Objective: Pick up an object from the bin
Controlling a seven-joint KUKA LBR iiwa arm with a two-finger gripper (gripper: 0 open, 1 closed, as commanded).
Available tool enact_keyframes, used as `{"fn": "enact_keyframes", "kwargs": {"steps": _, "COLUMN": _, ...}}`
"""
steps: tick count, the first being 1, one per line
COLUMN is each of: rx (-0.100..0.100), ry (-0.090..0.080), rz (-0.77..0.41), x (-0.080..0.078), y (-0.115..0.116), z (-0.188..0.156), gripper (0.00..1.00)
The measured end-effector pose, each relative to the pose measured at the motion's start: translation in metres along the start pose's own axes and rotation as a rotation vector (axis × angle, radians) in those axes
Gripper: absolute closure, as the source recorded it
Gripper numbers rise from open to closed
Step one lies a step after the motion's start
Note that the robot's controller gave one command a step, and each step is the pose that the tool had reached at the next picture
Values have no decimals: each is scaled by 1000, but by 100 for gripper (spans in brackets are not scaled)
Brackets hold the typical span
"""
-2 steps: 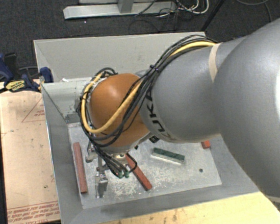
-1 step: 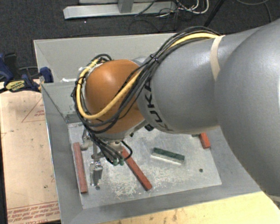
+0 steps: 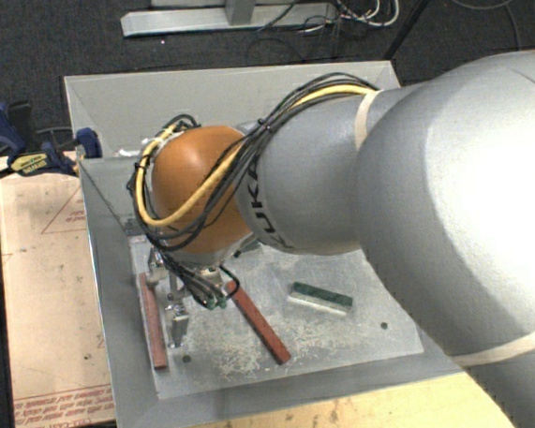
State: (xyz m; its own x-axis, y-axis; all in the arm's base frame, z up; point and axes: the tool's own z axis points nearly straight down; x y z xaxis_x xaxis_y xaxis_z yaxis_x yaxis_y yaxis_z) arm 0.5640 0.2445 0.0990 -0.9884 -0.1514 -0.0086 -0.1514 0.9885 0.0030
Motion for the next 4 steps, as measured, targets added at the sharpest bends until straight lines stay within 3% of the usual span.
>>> {"fn": "enact_keyframes", "kwargs": {"steps": 1, "rx": -1, "ry": -3, "rz": -28, "x": -7, "y": -1, "z": 13, "gripper": 0}}
{"fn": "enact_keyframes", "kwargs": {"steps": 2, "rx": 2, "ry": 5, "rz": -145, "x": 29, "y": 7, "z": -11, "gripper": 0}}
{"fn": "enact_keyframes", "kwargs": {"steps": 3, "rx": -2, "ry": 3, "rz": -150, "x": 27, "y": 13, "z": -12, "gripper": 0}}
{"fn": "enact_keyframes", "kwargs": {"steps": 4, "rx": -3, "ry": 1, "rz": -341, "x": -25, "y": -8, "z": 6, "gripper": 0}}
